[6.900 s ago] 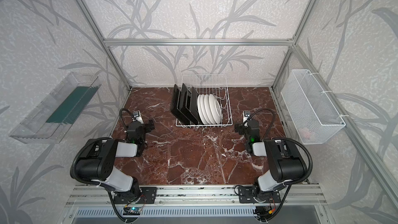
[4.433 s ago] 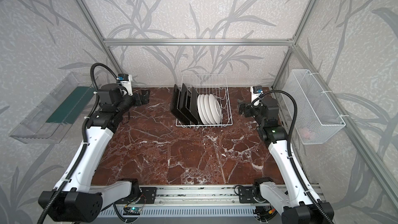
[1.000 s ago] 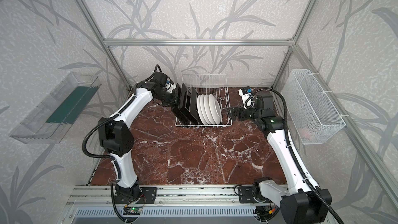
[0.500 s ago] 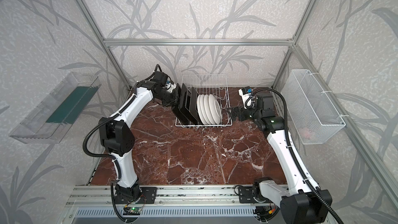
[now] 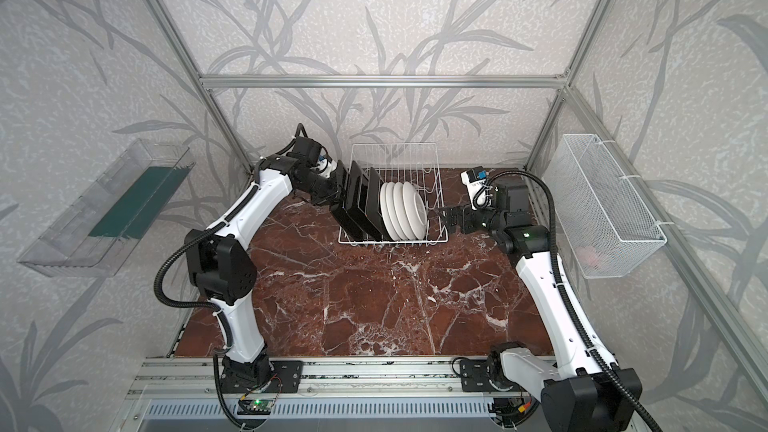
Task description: Unload the plates from the dish rack
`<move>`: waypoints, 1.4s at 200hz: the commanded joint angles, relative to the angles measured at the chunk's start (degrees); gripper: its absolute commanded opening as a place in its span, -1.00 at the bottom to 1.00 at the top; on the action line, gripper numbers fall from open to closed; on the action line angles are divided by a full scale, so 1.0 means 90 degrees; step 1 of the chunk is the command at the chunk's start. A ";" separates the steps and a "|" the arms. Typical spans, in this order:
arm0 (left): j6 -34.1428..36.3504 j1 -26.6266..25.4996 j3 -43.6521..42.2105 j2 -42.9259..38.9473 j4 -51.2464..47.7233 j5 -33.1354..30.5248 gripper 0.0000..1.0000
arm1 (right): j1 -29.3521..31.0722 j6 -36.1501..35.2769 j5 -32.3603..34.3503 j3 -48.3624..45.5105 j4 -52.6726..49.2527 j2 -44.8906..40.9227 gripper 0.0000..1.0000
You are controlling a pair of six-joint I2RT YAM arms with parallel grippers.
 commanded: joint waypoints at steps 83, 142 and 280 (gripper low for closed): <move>0.0092 0.0017 0.0829 -0.0654 -0.0012 0.0100 -1.00 | 0.0032 -0.0001 0.0469 0.0310 -0.0352 -0.0207 0.98; 0.0168 0.0031 0.0894 -0.0899 -0.0032 -0.0129 -1.00 | 0.0105 0.0148 0.0407 0.0234 -0.0305 -0.0118 0.98; 0.0434 0.0112 0.1999 -0.0972 -0.0823 -0.0877 -1.00 | 0.0209 -0.0101 0.0727 0.0154 -0.0351 -0.0177 0.98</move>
